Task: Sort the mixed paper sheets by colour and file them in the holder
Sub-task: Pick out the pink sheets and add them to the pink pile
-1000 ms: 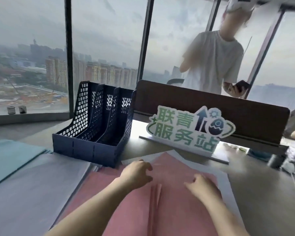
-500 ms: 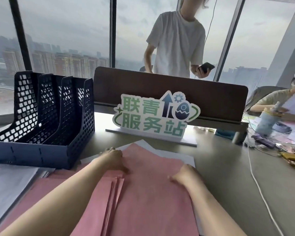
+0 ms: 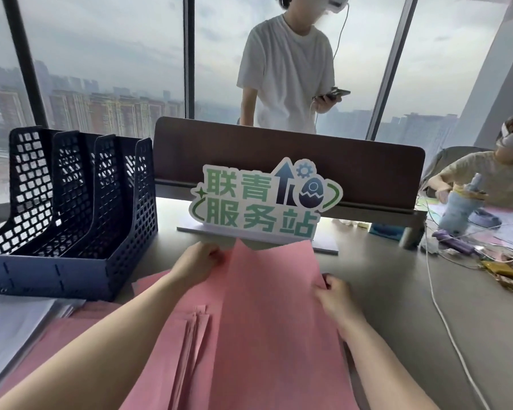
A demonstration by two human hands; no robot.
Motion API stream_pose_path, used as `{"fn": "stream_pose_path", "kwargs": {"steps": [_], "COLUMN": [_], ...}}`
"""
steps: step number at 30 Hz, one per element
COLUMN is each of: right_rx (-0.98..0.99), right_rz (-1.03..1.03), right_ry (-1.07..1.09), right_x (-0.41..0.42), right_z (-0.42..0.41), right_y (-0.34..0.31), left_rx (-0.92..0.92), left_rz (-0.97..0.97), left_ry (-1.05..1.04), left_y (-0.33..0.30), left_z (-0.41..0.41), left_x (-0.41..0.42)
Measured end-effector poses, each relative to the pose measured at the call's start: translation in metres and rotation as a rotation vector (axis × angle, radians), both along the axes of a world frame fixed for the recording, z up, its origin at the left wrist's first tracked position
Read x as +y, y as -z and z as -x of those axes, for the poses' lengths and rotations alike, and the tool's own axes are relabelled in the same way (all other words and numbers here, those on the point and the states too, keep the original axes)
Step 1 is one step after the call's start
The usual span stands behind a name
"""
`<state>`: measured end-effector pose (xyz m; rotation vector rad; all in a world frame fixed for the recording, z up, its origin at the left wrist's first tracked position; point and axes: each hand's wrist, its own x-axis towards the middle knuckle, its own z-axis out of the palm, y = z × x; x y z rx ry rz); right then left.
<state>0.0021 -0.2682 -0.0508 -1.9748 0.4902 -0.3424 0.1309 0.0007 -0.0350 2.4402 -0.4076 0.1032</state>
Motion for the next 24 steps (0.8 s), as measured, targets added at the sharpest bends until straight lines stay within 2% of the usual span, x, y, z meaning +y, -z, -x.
{"fn": "stream_pose_path", "kwargs": {"steps": [3, 5, 8, 11, 12, 13, 14, 15, 17, 19, 24], "right_rx": [-0.098, -0.114, -0.085, -0.053, -0.034, -0.016, 0.002, 0.011, 0.008, -0.006, -0.042], "right_rz": [-0.208, -0.332, -0.422, -0.448, -0.442, -0.444, -0.437, -0.435, -0.38, -0.255, -0.017], "right_ry": [-0.11, -0.175, -0.229, -0.248, -0.262, -0.277, -0.285, -0.288, -0.243, -0.131, 0.131], "right_x": [0.001, 0.004, 0.006, 0.008, 0.008, 0.009, 0.009, 0.009, 0.006, -0.002, -0.037], "right_z": [0.002, 0.003, 0.002, 0.002, 0.002, 0.001, 0.001, 0.001, 0.001, 0.0, 0.002], "right_y": [-0.001, -0.003, -0.002, -0.003, -0.003, -0.003, -0.004, -0.005, -0.007, -0.008, -0.011], "left_rx": [-0.062, 0.014, 0.267, 0.436, 0.44, 0.419, 0.355, 0.311, 0.096, -0.016, -0.024], "left_rz": [0.069, 0.156, 0.601, 0.928, 0.948, 0.925, 0.81, 0.649, 0.295, 0.243, 0.204], "left_ry": [0.03, 0.043, 0.131, 0.201, 0.213, 0.227, 0.206, 0.175, 0.142, 0.143, 0.094], "left_y": [-0.016, -0.026, -0.042, -0.051, -0.053, -0.055, -0.056, -0.057, -0.06, -0.062, -0.071], "left_z": [-0.005, -0.005, 0.001, 0.012, 0.013, 0.014, 0.015, 0.016, 0.018, 0.016, 0.004], "left_x": [-0.009, -0.015, -0.023, -0.03, -0.032, -0.034, -0.037, -0.037, -0.039, -0.039, -0.023]}}
